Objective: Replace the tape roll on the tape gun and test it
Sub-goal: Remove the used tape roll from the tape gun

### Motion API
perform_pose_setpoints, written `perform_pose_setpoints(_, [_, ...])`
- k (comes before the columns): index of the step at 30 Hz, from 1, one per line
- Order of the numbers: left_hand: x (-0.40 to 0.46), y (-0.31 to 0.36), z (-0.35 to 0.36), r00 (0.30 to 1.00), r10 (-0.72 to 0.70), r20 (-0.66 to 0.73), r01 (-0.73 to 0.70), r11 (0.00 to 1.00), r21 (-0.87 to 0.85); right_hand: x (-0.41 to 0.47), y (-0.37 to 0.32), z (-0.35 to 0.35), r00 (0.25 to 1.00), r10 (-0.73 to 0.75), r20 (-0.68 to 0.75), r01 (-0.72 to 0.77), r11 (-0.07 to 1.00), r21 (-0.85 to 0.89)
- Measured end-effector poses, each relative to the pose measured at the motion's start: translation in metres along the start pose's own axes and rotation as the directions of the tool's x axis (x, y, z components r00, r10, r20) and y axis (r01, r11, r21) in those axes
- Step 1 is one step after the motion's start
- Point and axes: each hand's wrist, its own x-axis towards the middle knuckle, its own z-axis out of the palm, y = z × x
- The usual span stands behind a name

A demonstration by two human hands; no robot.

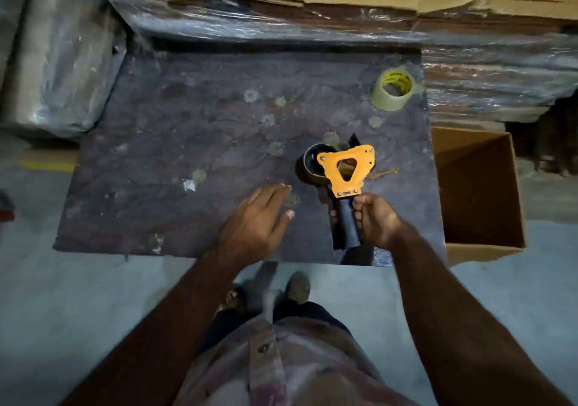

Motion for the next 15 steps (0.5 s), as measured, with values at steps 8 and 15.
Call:
perform_pose_setpoints(8, [0.002,-0.008,-0.007,0.996,-0.076,-0.037,0.078,0.996,0.049,0.009,0.002,0.031,0.999,0.046,0.022,-0.045,0.999,-0.024])
perform_pose_setpoints(15, [0.008,-0.022,-0.020,0.993,-0.082,-0.084,0.080,0.997,-0.020,-0.013,-0.013,0.061,0.997,0.027,0.068,-0.028,0.999,0.016])
